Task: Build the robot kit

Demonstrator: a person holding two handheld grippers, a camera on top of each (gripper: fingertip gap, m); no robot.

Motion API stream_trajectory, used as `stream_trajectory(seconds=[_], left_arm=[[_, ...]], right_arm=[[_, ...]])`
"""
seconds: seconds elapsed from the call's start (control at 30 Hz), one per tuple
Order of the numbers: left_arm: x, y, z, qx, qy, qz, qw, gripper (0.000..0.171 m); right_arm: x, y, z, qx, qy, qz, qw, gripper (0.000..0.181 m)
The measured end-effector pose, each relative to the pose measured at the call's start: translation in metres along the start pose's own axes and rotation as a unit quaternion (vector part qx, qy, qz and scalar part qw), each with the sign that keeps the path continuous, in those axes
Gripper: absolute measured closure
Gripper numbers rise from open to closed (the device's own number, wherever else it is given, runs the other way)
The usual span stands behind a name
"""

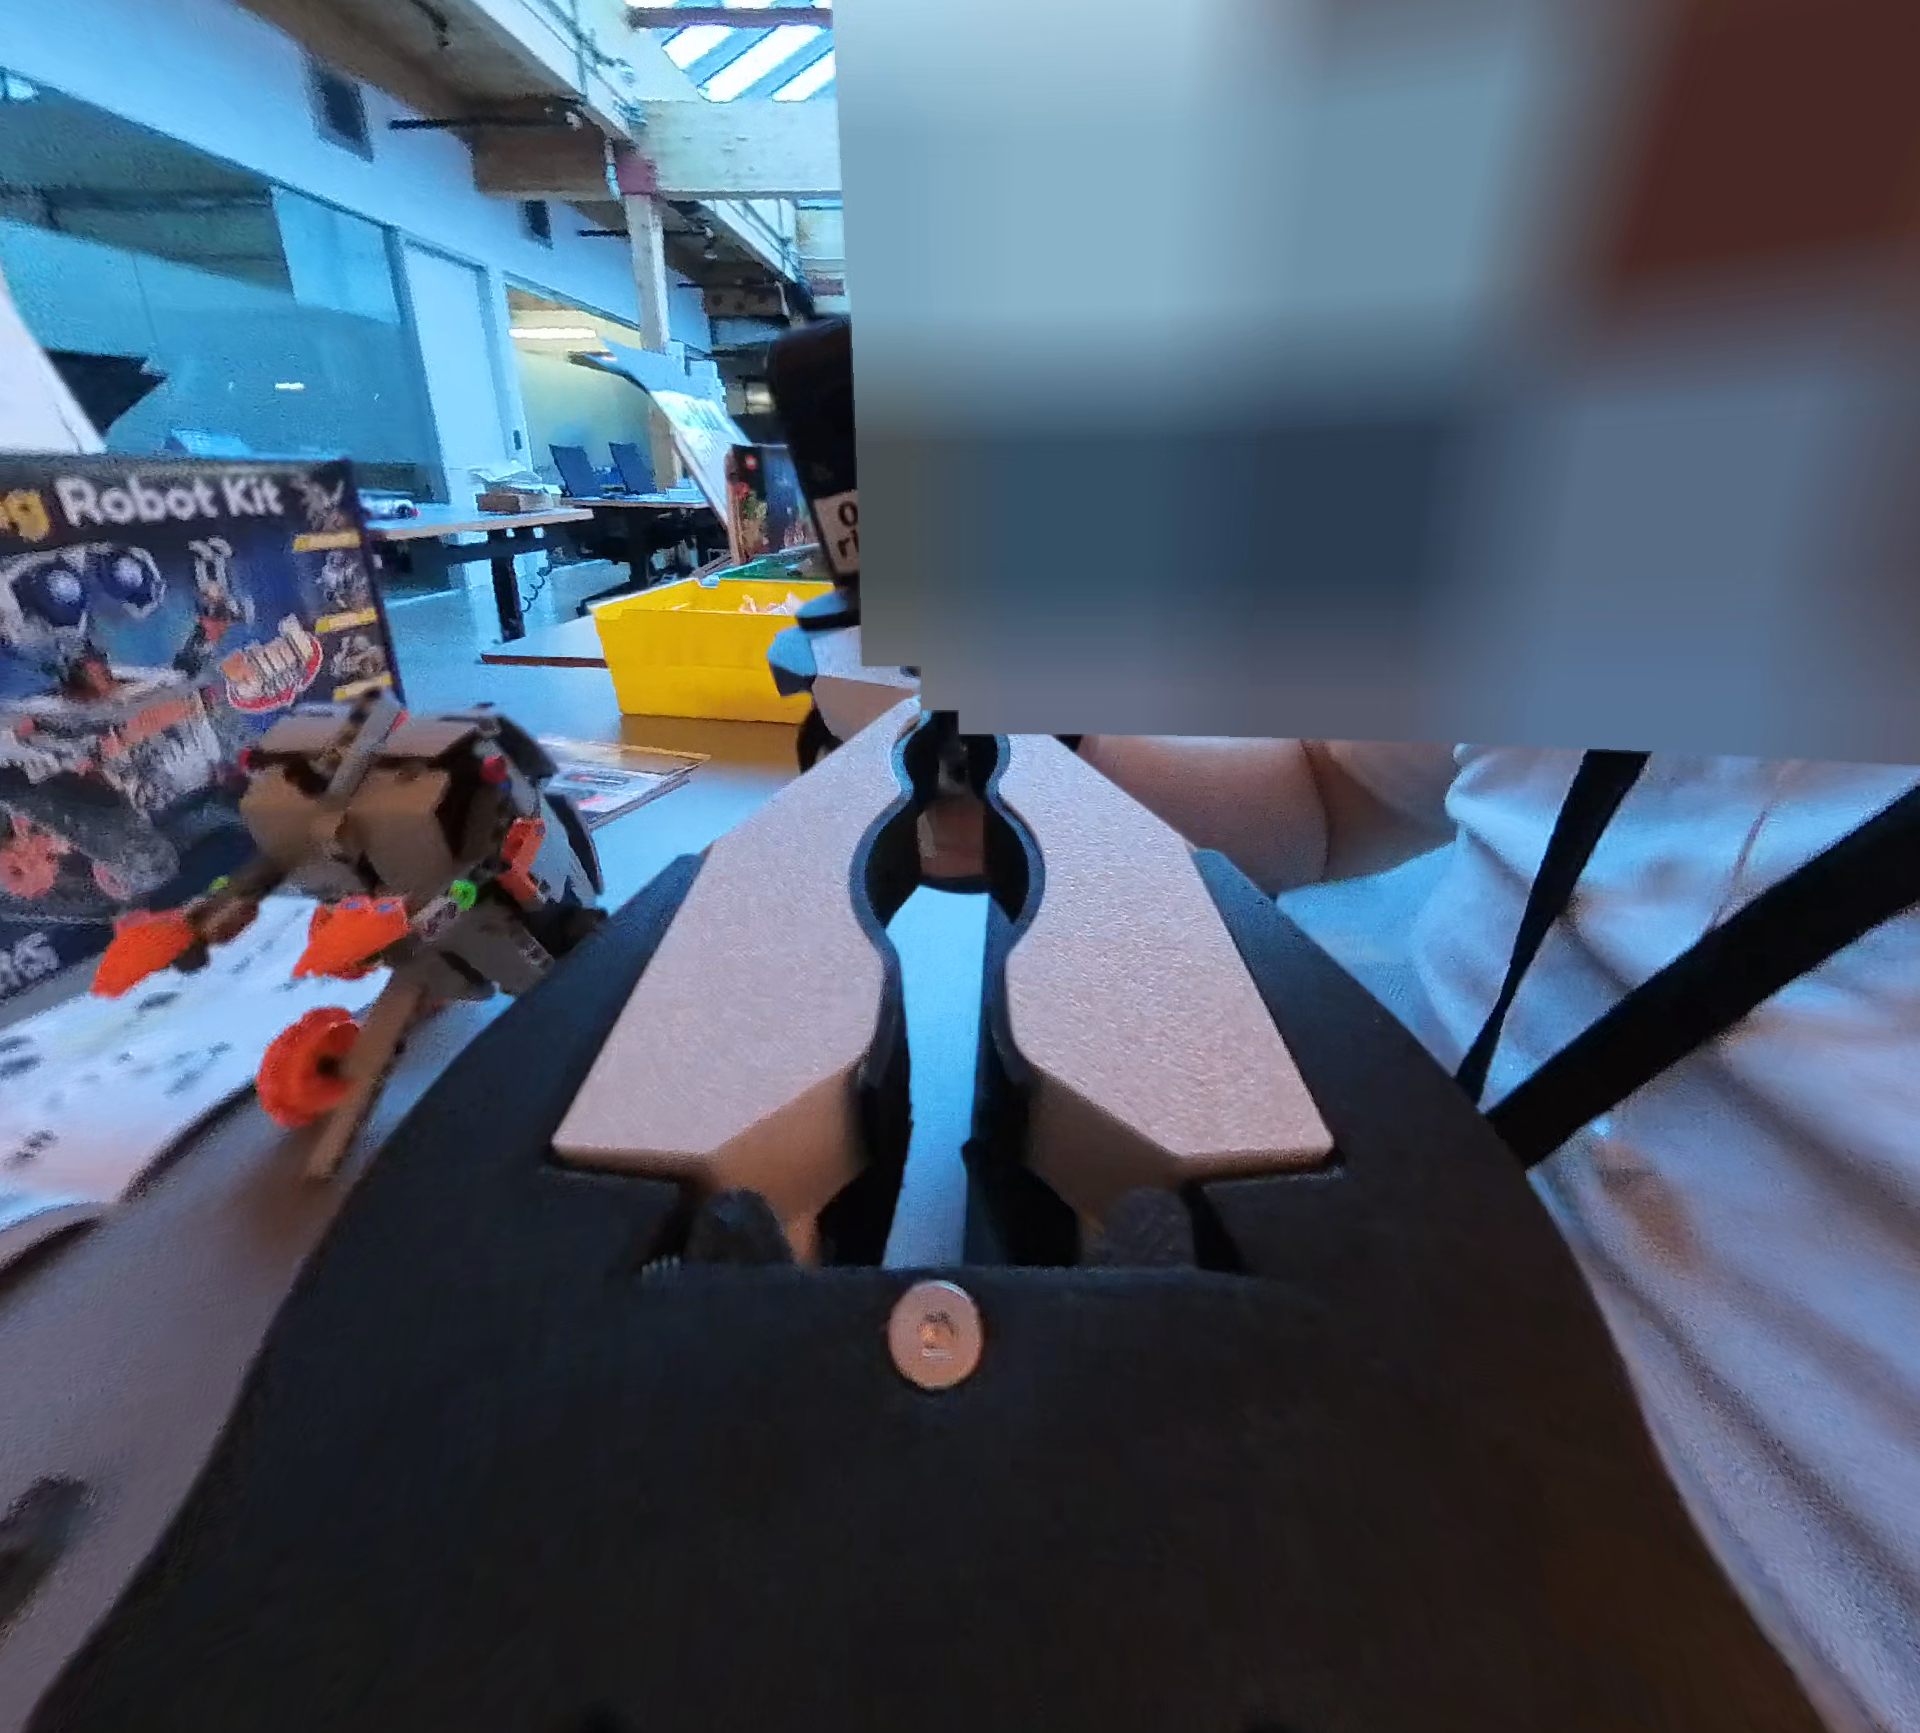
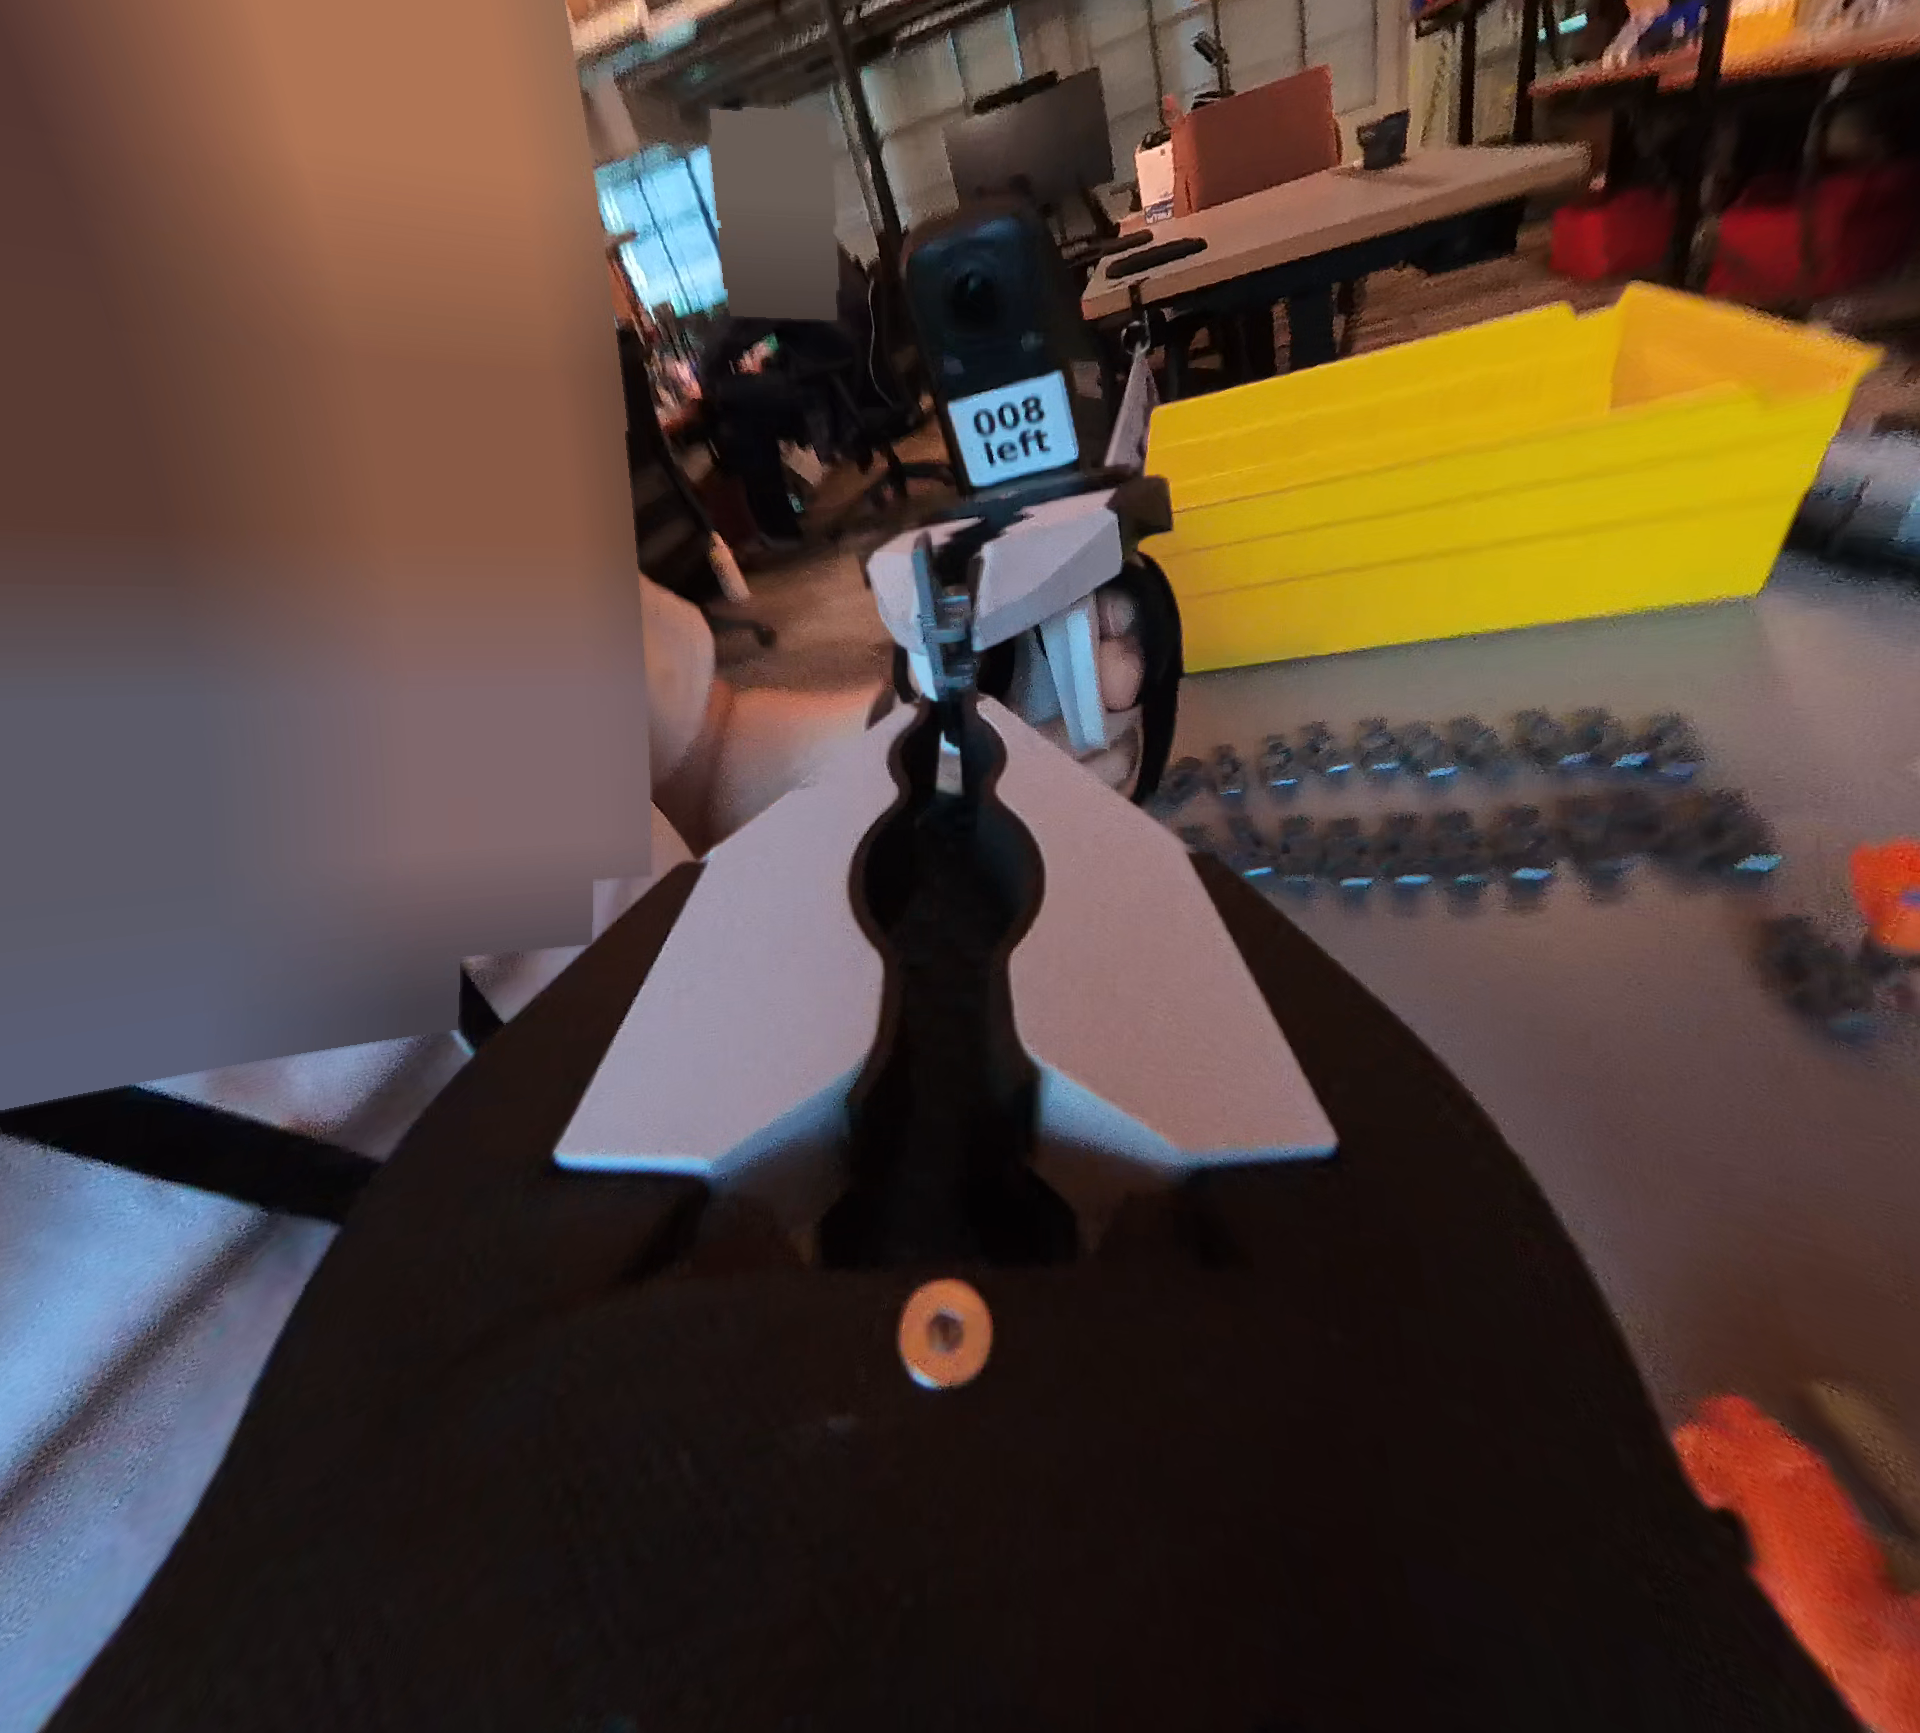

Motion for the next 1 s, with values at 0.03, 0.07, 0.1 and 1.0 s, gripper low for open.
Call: stream_trajectory(seconds=[0.03,0.07,0.1,1.0], left_arm=[[0.003,0.0,-0.001,-0.011,0.0,-0.022,1.0,0.17],[0.006,-0.001,-0.001,-0.022,0.0,-0.047,0.999,0.17],[0.008,-0.001,-0.001,-0.034,0.002,-0.074,0.997,0.17],[-0.007,-0.024,0.013,-0.086,0.049,0.094,0.991,0.144]], right_arm=[[-0.003,0.0,-0.001,-0.013,-0.004,0.043,0.999,0.179],[-0.004,0.0,-0.001,-0.025,-0.011,0.08,0.996,0.179],[-0.005,0.0,-0.001,-0.038,-0.018,0.11,0.993,0.175],[0.005,-0.019,-0.002,-0.173,-0.157,0.47,0.851,0.176]])
Point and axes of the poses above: each gripper's, where its closed fingertips meet, z back along the fingers, y out of its top, x = y × z across the jaws, the point moved 3 cm from there along z, back along the fingers, and after that the axes turned 11 degrees about z, right-handed, at the moved point
